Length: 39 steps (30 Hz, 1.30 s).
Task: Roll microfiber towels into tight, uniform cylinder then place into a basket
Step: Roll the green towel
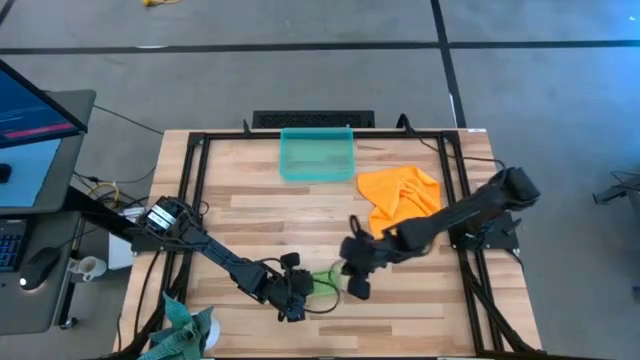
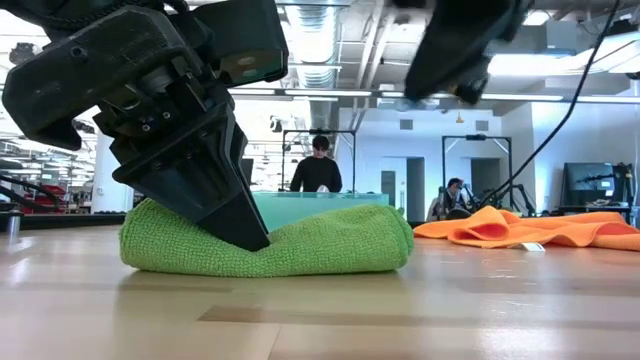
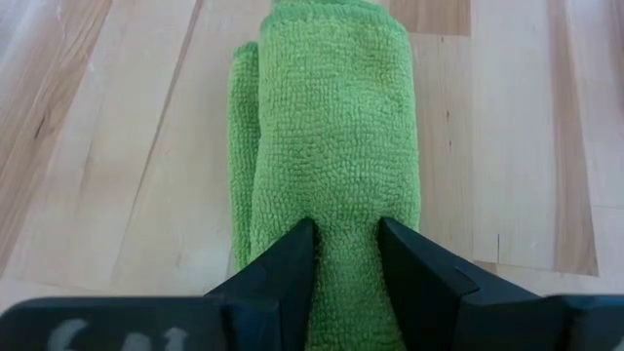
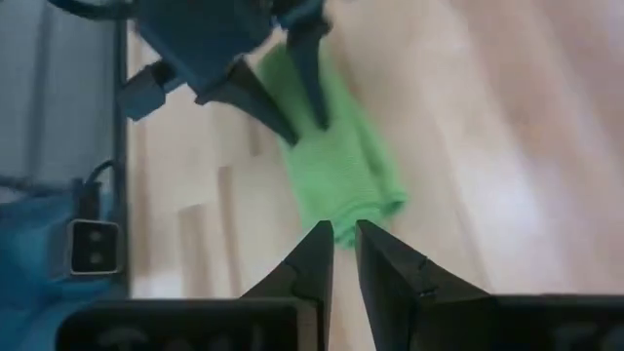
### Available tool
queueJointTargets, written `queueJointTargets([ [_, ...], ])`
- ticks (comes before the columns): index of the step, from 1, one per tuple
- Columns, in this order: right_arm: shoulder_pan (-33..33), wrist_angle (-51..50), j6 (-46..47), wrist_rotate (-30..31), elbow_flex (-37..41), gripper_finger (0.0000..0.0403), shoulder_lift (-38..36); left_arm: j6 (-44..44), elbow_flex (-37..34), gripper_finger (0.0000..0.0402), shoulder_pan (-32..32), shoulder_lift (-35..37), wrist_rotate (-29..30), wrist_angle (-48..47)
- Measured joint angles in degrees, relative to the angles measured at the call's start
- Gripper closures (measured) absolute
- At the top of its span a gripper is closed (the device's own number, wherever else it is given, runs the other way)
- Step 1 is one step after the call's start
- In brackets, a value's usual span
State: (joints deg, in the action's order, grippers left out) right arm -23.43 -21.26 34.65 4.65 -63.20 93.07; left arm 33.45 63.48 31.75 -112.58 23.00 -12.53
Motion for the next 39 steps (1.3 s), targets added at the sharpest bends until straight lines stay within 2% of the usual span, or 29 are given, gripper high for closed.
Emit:
queueJointTargets([
  [3,-4.54,0.41,0.97,12.7,2.23,0.0331,-3.21,0.08,0.0,0.0288,0.01,-0.02,0.04,0.0],
  [7,-10.4,8.41,6.71,27.0,8.34,0.0331,-3.42,0.07,-0.02,0.0288,0.02,-0.02,0.13,0.0],
  [10,-12.92,16.79,11.62,33.23,12.11,0.0331,-0.87,0.05,-0.02,0.0288,0.04,-0.02,0.13,0.0],
  [12,-13.04,20.49,14.57,34.3,13.08,0.0331,1.75,0.06,-0.02,0.0288,0.04,-0.04,0.1,0.0],
  [16,-11.24,24.82,14.27,32.72,12.3,0.0331,6.36,0.05,-0.02,0.0288,0.04,-0.04,0.13,0.02],
  [21,-7.0,24.94,9.56,23.08,9.56,0.0313,10.08,0.05,-0.02,0.0288,0.04,-0.04,0.13,0.02],
  [24,-4.38,25.12,6.23,17.66,7.74,0.0283,11.41,-0.26,-0.02,0.0288,0.02,-0.04,0.11,0.04],
  [30,-1.28,25.0,-2.06,11.3,6.14,0.0198,11.33,-0.43,-0.04,0.0288,0.03,-0.04,0.09,0.01],
  [33,0.35,25.2,-3.16,6.73,6.03,0.0163,11.33,-1.05,-0.04,0.0288,0.04,-0.04,0.15,0.02],
  [39,2.01,26.63,-3.54,3.55,6.14,0.0143,11.33,-1.09,-0.04,0.0288,0.04,-0.04,0.17,0.02],
])
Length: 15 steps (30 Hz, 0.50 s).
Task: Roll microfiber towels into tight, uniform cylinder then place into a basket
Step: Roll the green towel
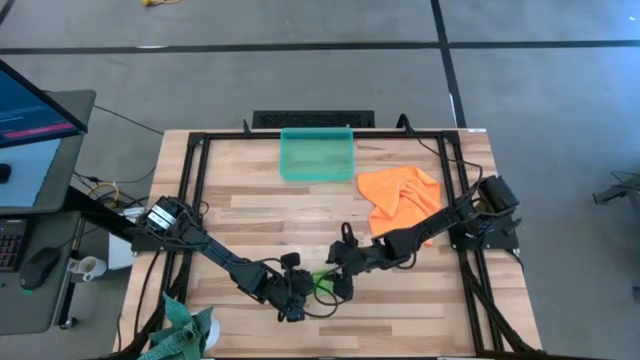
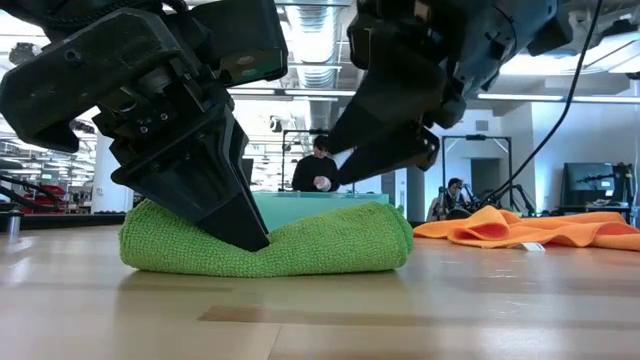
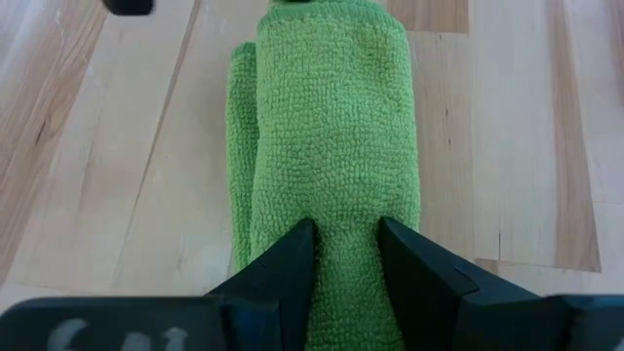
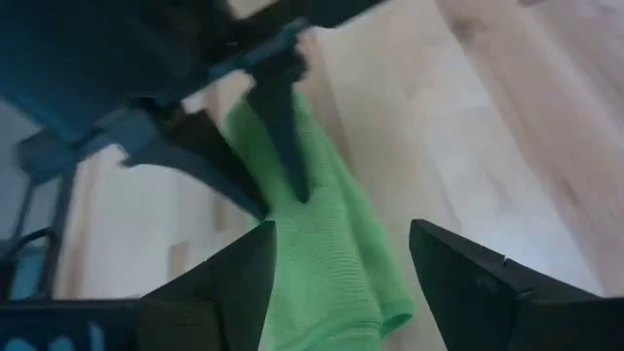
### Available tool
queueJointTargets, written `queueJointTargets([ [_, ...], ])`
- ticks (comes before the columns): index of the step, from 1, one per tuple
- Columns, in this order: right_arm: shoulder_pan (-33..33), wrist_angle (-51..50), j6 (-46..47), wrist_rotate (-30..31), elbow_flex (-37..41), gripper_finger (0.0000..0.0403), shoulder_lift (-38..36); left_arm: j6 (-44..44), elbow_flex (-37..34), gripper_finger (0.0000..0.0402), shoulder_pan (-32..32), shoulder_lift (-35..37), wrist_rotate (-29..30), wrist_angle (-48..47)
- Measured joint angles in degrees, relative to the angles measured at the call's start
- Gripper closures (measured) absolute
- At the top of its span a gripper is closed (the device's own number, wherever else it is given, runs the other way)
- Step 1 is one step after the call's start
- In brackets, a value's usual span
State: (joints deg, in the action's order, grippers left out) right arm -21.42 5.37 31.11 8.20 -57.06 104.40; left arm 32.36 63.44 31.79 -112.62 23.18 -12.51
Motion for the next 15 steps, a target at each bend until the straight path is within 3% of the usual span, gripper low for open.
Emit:
queueJointTargets([
  [15,0.23,4.5,-1.15,-4.44,-0.68,0.0143,9.0,-0.21,0.02,0.0288,0.0,0.0,0.09,0.04],
])
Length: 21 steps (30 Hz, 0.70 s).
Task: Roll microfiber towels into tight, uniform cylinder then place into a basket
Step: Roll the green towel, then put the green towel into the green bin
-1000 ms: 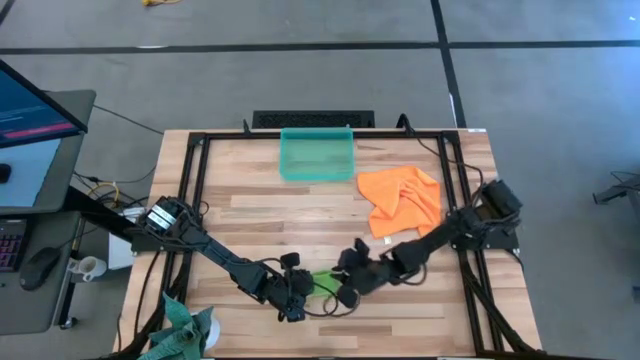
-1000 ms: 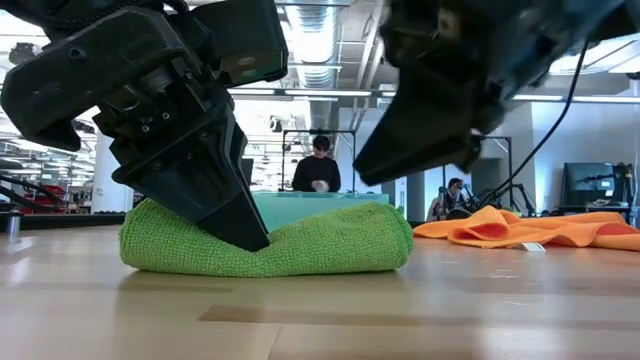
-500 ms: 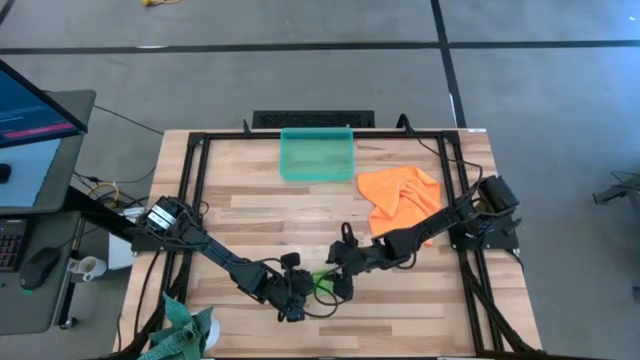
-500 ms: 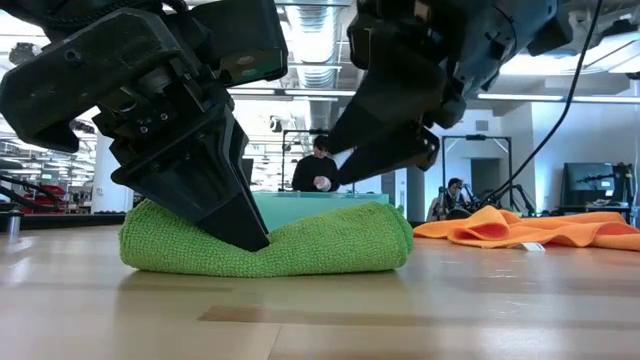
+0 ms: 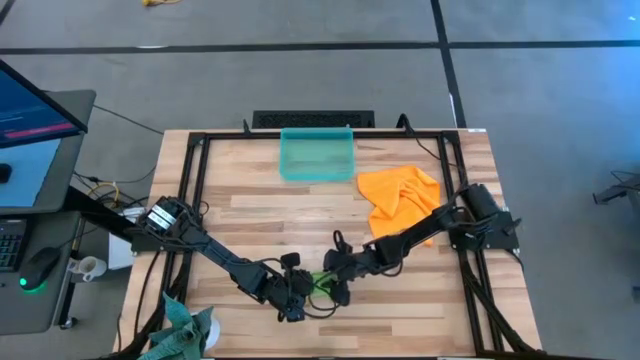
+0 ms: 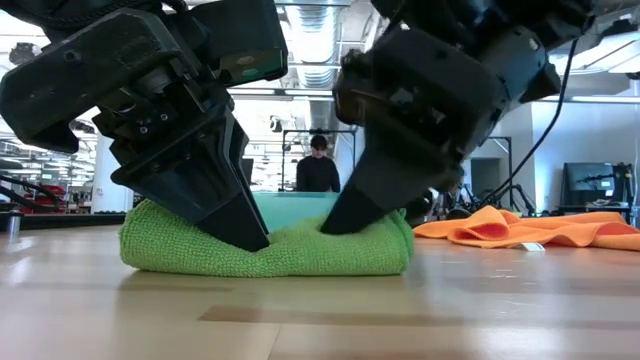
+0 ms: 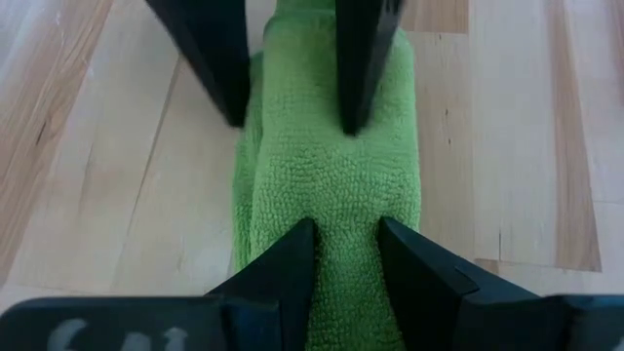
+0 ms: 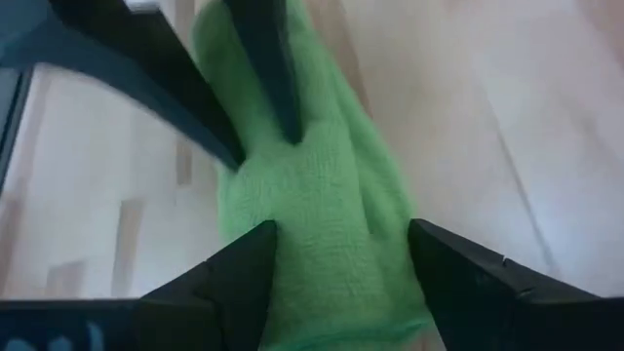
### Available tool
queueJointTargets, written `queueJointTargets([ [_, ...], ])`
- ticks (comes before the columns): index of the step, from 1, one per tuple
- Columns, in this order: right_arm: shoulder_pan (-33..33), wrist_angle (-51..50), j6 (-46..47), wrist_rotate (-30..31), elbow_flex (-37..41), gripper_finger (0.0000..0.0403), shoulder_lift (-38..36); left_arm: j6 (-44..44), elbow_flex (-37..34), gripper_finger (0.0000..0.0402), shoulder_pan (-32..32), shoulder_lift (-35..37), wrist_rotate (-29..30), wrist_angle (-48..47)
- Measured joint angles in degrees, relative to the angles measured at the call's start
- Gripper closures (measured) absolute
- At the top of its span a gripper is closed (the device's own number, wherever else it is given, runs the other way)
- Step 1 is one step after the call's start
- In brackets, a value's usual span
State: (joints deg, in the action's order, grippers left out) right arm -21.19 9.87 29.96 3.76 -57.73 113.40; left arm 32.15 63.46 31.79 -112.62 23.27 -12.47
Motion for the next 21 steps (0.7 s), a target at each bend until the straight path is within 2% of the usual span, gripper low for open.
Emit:
queueJointTargets([
  [5,0.86,0.68,4.39,-7.39,-0.3,0.0143,1.01,-0.01,-0.02,0.0288,-0.02,-0.02,0.09,0.19],
  [10,1.2,-0.32,5.83,-8.63,-0.24,0.0166,1.02,-0.04,-0.02,0.0288,0.0,-0.02,0.29,0.24],
  [14,1.25,-0.77,6.06,-10.22,-0.18,0.0224,1.12,-2.5,-0.01,0.0288,0.0,-0.02,0.35,0.33],
  [21,1.25,-0.73,6.23,-11.36,-0.07,0.0363,1.22,-3.83,2.16,0.0288,0.17,-0.01,0.93,-1.58],
])
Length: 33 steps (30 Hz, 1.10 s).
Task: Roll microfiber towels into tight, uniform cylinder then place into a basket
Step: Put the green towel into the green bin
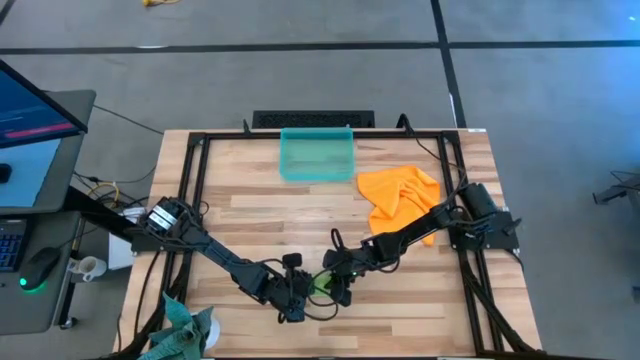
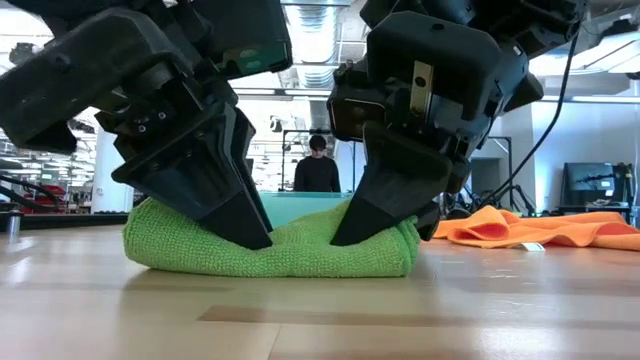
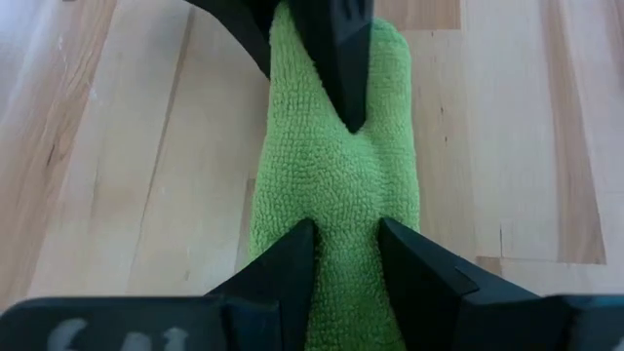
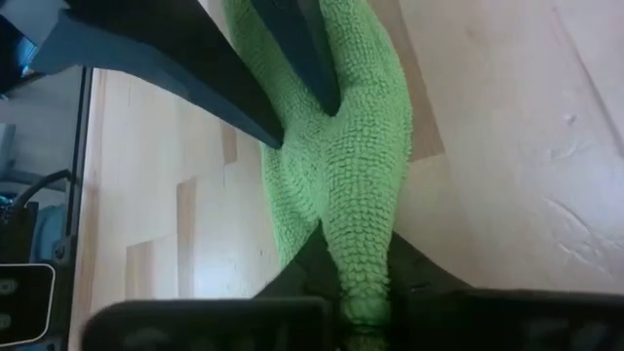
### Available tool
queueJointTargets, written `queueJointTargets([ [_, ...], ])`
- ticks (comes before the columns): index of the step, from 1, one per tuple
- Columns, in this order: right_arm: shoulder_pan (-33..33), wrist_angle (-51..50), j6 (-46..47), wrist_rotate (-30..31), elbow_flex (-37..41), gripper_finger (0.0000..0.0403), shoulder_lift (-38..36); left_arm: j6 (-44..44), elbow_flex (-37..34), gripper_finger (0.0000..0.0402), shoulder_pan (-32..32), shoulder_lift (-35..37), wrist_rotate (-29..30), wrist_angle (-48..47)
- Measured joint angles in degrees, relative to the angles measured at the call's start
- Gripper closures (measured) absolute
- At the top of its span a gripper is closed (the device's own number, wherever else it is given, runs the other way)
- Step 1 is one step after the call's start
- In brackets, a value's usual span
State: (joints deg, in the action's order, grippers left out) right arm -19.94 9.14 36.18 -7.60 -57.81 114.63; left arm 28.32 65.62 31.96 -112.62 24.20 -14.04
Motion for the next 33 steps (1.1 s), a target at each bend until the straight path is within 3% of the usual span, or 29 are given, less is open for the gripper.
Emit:
queueJointTargets([
  [5,-0.02,-0.03,0.02,-0.07,0.03,0.0369,0.0,1.09,0.42,0.0288,1.23,3.43,1.09,-2.94],
  [10,-0.15,-0.02,0.87,-0.28,0.06,0.0355,0.03,4.86,0.5,0.0288,3.82,11.42,4.67,-10.07],
  [15,-0.15,0.22,0.89,-0.22,0.12,0.0361,0.07,10.78,0.57,0.0288,7.84,20.46,13.95,-20.77],
  [19,-0.2,0.37,0.9,1.36,0.12,0.0359,0.07,16.08,-2.36,0.0288,9.45,24.03,21.98,-21.85],
  [21,-0.2,0.29,0.88,1.21,0.12,0.0355,0.07,17.91,-2.91,0.0288,8.96,24.08,20.45,-21.45],
  [27,-0.17,0.55,0.87,1.46,0.12,0.0356,0.07,19.37,-3.21,0.0285,6.87,22.72,8.3,-19.07],
  [33,-0.17,0.62,0.87,1.48,0.14,0.0355,0.07,22.12,-3.2,0.0248,6.21,22.43,4.98,-21.48],
])
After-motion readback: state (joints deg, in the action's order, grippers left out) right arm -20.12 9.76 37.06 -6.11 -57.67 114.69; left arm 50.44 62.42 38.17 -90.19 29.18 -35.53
